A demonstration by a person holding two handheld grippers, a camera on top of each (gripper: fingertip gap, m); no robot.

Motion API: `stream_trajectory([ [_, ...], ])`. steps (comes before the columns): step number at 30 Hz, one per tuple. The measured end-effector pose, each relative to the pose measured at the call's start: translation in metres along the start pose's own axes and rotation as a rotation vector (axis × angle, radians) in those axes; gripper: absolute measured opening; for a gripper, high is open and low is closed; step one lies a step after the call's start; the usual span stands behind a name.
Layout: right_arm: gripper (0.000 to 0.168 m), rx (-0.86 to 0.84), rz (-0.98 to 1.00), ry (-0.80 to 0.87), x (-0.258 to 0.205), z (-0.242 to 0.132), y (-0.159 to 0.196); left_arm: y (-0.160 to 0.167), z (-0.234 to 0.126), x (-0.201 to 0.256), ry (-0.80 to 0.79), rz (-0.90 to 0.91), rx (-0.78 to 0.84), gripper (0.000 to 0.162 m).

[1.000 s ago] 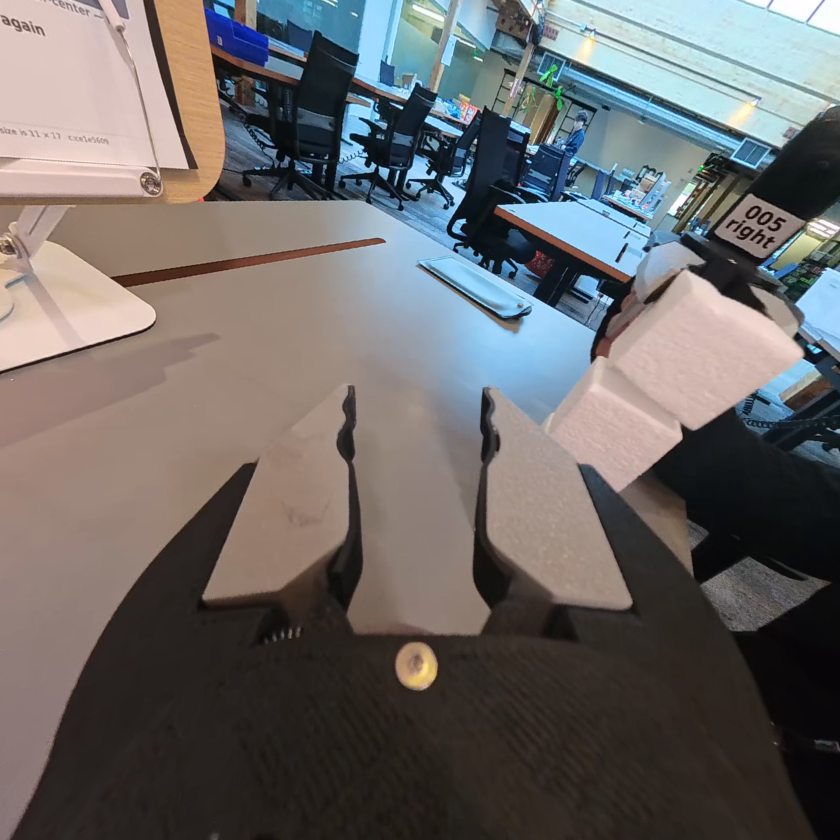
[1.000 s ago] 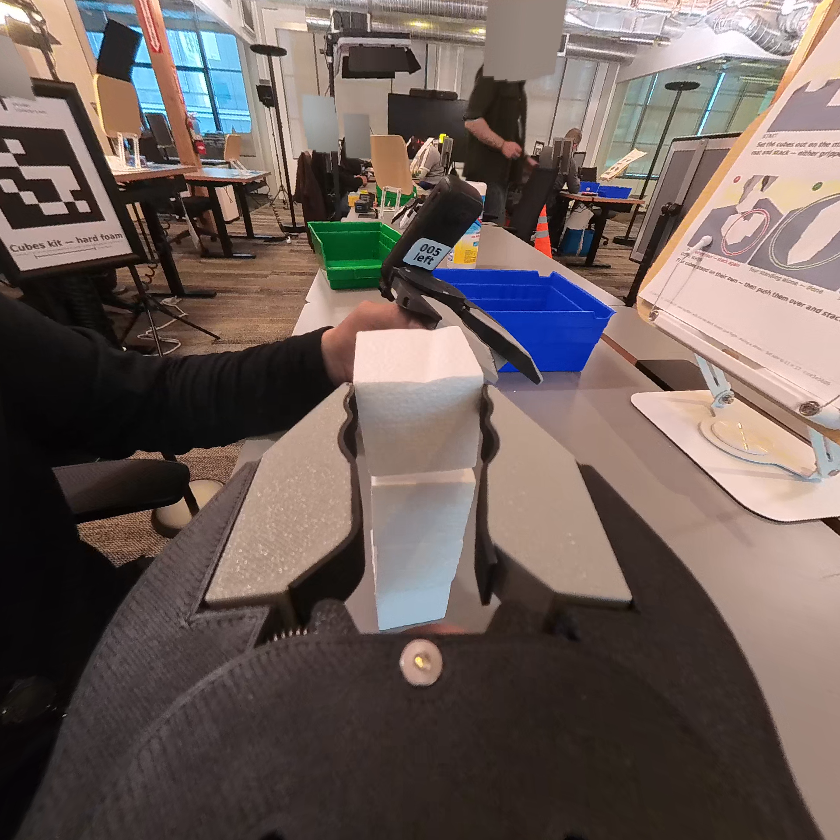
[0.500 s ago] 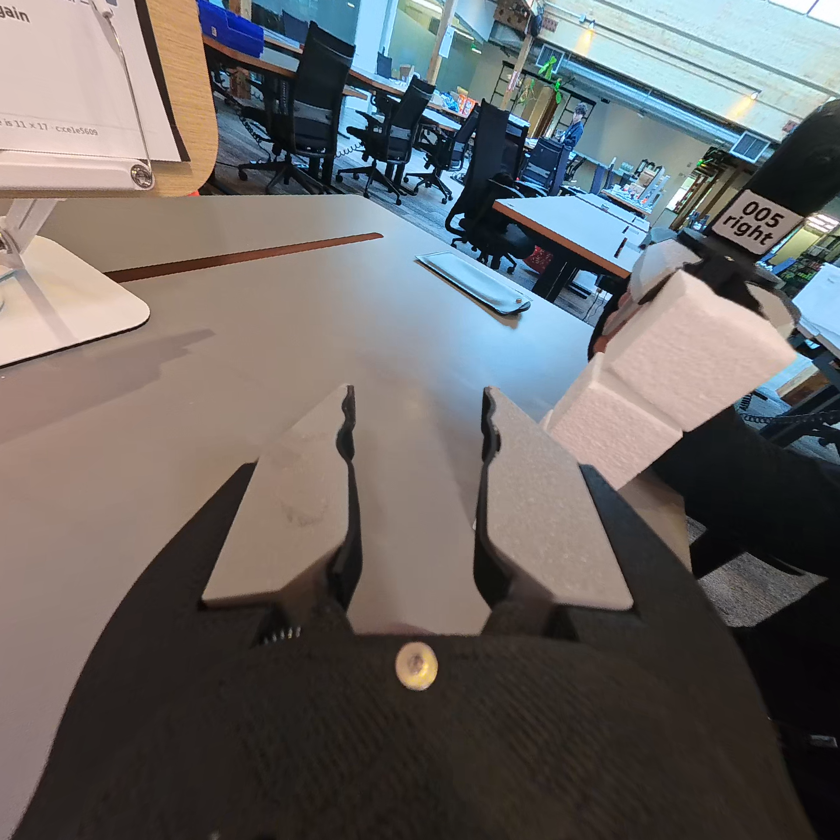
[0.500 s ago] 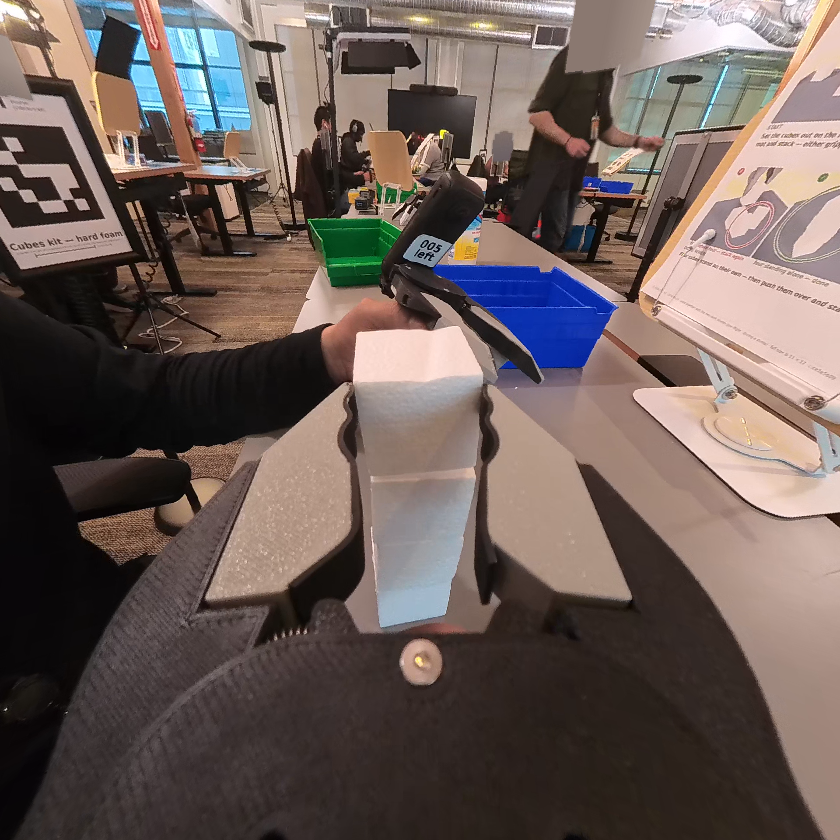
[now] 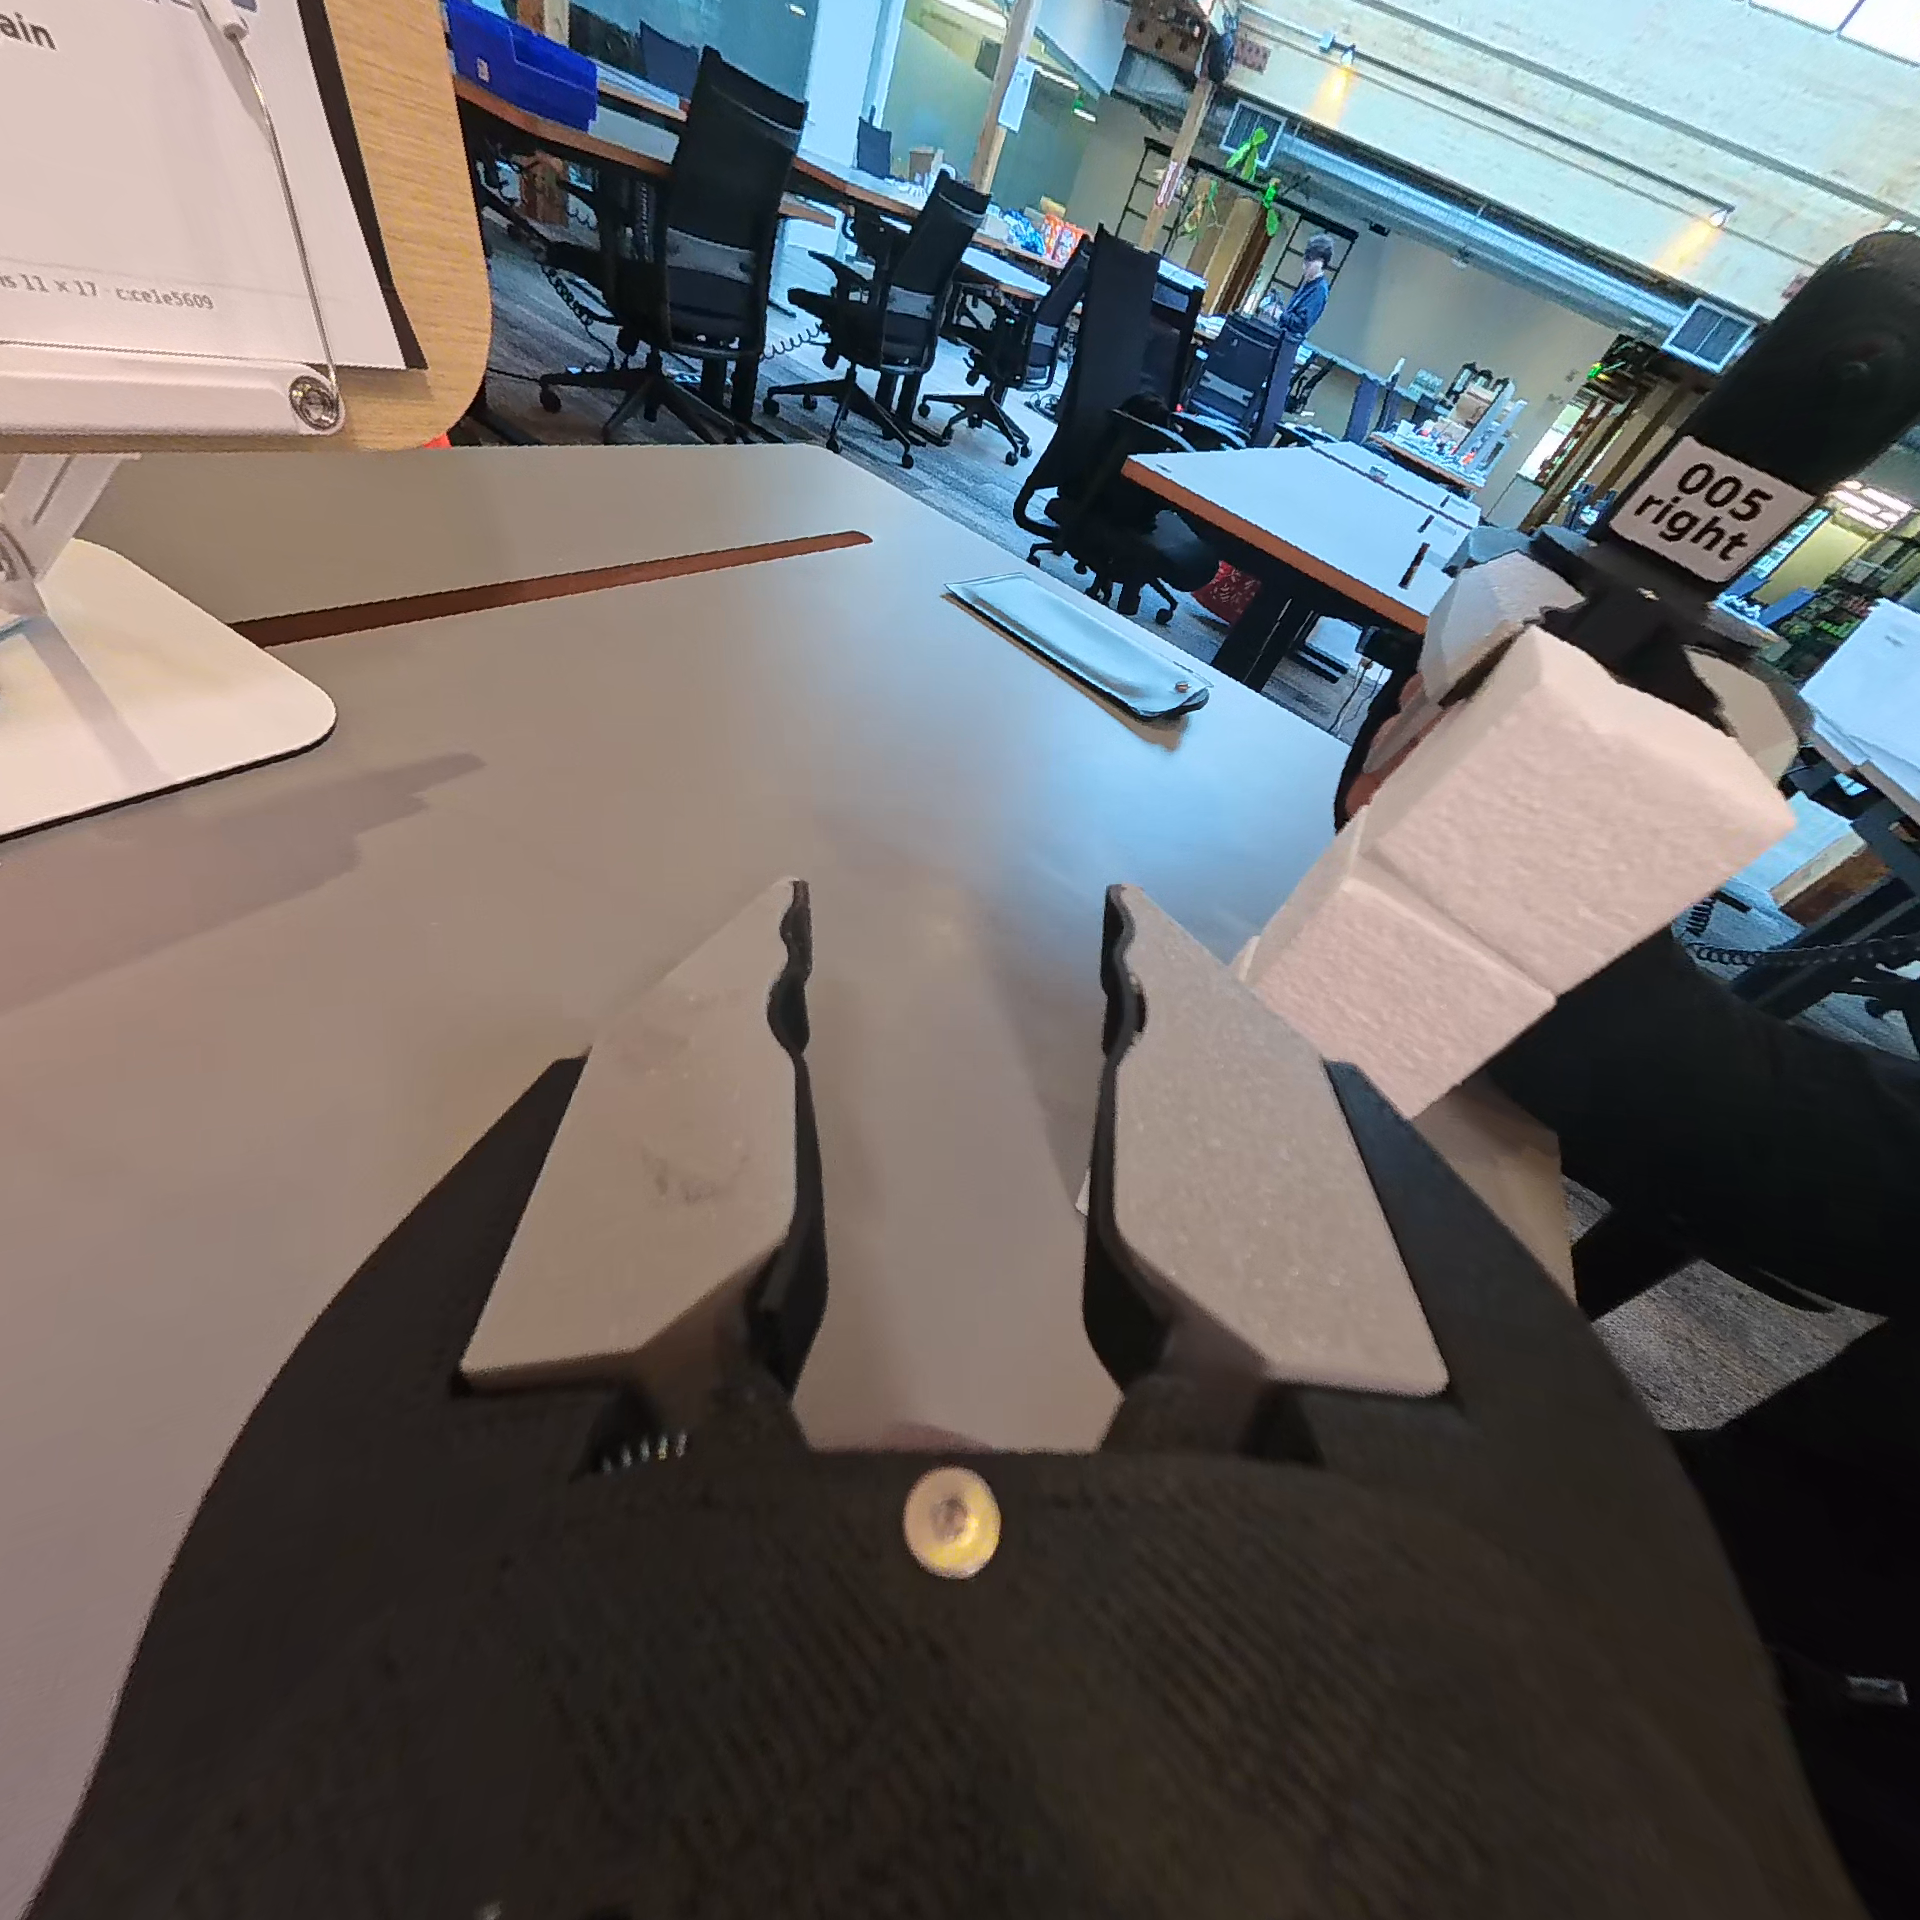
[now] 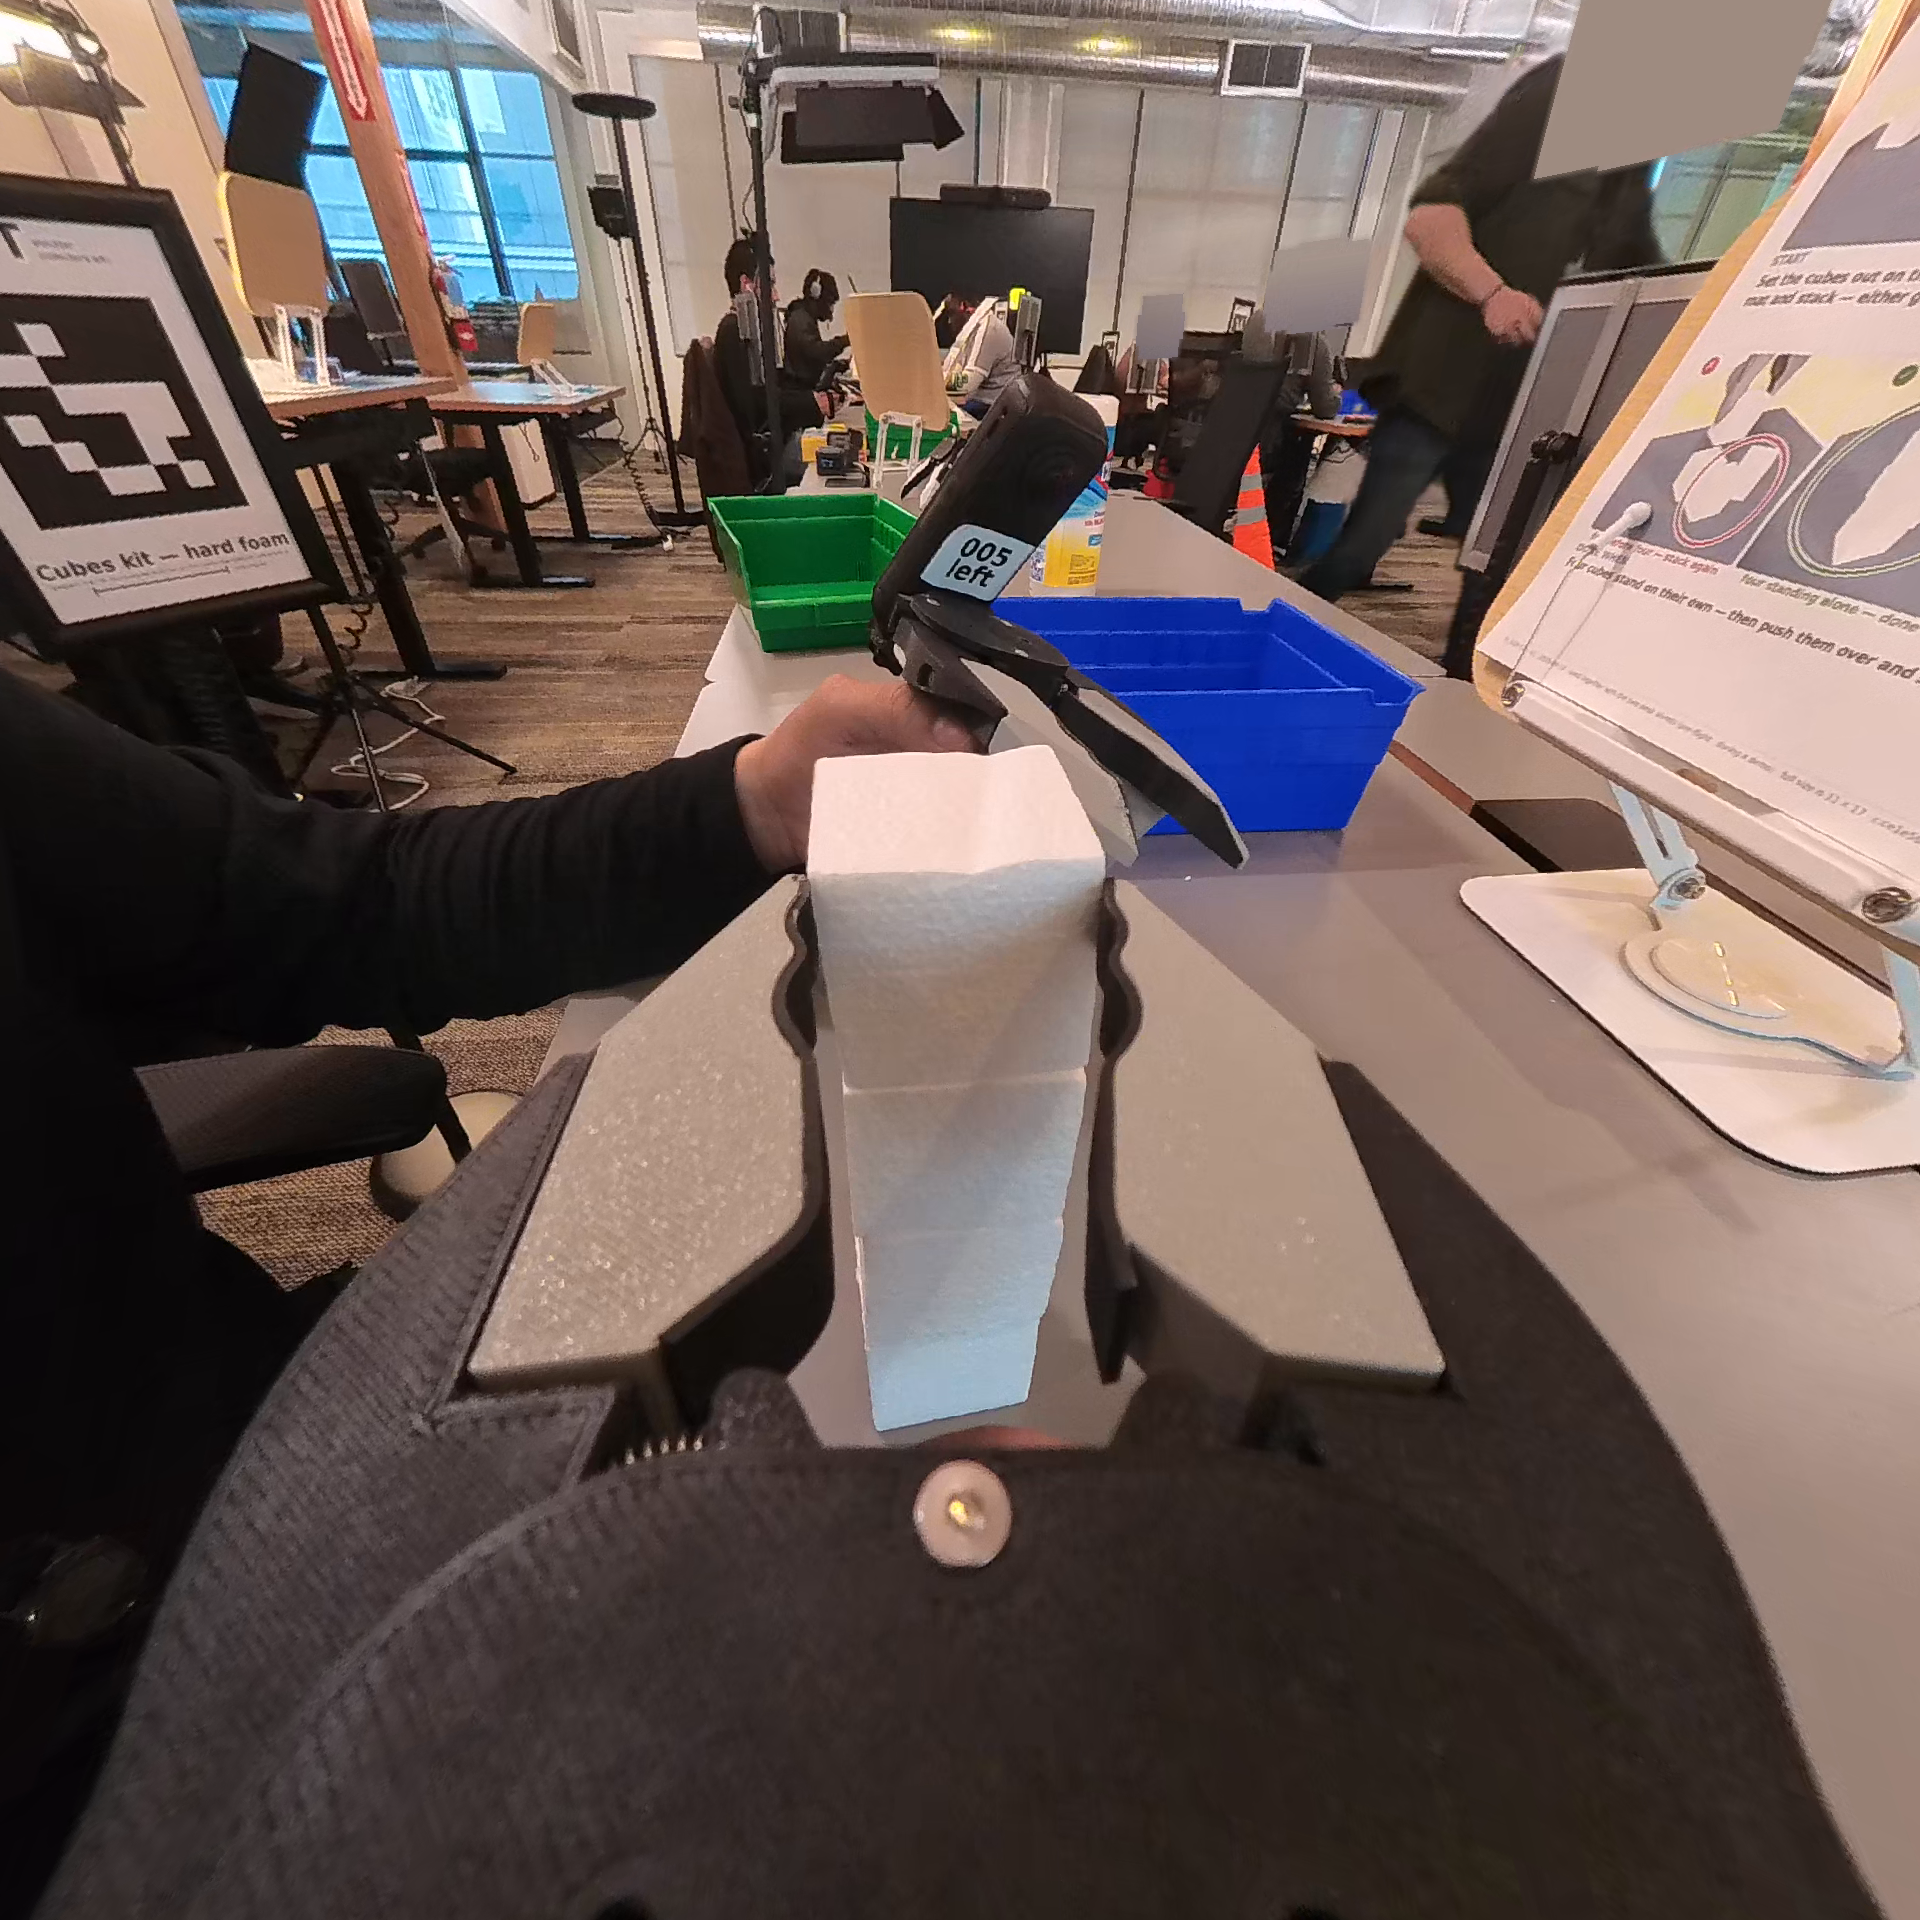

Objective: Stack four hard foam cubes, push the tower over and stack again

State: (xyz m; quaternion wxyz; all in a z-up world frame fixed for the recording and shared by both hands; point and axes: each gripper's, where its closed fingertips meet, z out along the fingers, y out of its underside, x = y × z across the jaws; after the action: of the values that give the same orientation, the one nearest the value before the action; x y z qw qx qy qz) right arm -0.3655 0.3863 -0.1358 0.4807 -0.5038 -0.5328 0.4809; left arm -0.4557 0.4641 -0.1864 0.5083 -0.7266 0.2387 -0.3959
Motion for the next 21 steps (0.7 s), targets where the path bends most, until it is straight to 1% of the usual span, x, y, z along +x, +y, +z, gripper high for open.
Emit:
stream_trajectory([
  [13,0.052,0.005,0.056,-0.032,0.000,0.000,0.003,0.003,0.003,0.001,0.005,0.000,-0.016,0.055],
  [16,0.058,-0.017,0.068,-0.029,0.002,0.003,0.008,0.003,0.003,0.002,0.007,0.001,-0.017,0.055],
  [21,0.061,-0.042,0.060,-0.024,0.002,0.006,0.014,0.003,0.003,0.002,0.006,0.003,-0.016,0.055],
])
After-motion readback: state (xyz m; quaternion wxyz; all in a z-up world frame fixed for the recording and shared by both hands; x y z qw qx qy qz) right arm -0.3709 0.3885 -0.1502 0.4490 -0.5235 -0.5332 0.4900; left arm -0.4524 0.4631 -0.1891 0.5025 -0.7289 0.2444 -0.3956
